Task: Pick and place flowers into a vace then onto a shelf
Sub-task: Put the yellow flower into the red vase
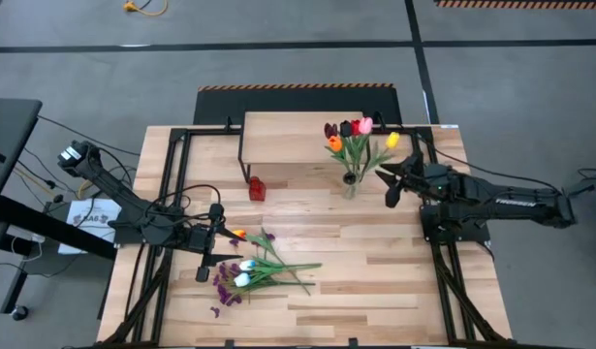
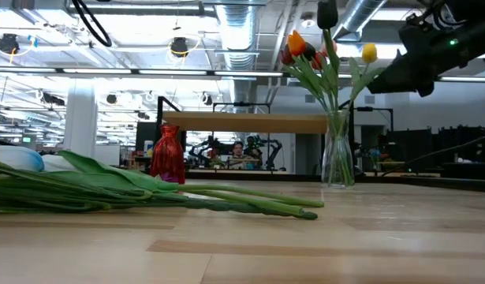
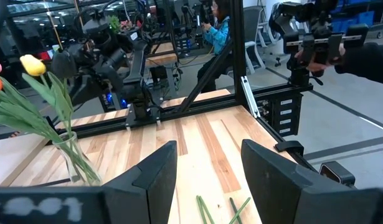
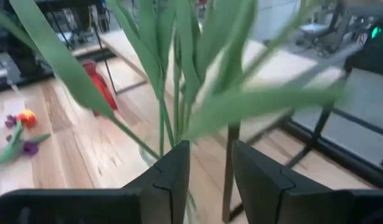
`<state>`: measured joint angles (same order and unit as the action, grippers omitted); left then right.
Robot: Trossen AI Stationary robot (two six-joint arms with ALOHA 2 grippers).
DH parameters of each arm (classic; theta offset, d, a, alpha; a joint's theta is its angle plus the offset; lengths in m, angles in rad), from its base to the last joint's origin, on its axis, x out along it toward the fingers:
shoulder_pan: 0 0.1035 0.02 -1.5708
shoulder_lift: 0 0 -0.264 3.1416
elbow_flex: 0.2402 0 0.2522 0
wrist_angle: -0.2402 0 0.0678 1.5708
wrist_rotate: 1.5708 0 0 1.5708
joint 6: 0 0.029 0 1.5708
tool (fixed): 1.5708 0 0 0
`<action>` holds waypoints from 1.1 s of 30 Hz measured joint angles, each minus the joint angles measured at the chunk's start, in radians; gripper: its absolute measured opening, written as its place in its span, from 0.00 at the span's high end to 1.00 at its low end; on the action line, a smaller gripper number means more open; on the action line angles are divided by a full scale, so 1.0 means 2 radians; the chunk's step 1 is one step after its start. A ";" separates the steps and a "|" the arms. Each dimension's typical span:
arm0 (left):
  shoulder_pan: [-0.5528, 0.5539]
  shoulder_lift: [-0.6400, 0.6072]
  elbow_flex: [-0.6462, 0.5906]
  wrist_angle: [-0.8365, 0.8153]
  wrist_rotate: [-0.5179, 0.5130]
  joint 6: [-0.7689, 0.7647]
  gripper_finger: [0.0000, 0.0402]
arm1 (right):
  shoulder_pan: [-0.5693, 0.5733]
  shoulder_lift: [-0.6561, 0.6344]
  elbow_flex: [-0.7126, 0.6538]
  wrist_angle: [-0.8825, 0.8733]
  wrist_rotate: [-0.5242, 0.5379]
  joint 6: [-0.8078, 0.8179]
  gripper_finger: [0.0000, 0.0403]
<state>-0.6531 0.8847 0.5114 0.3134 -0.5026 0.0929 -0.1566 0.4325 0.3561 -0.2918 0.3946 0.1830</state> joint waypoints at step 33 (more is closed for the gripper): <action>-0.147 -0.074 0.000 -0.071 -0.199 -0.030 0.58 | 0.351 0.263 0.000 0.272 0.080 0.101 0.81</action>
<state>-0.9476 0.7373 0.5114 0.1715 -0.9012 0.0328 0.5456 0.9585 0.3561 0.2524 0.5553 0.3843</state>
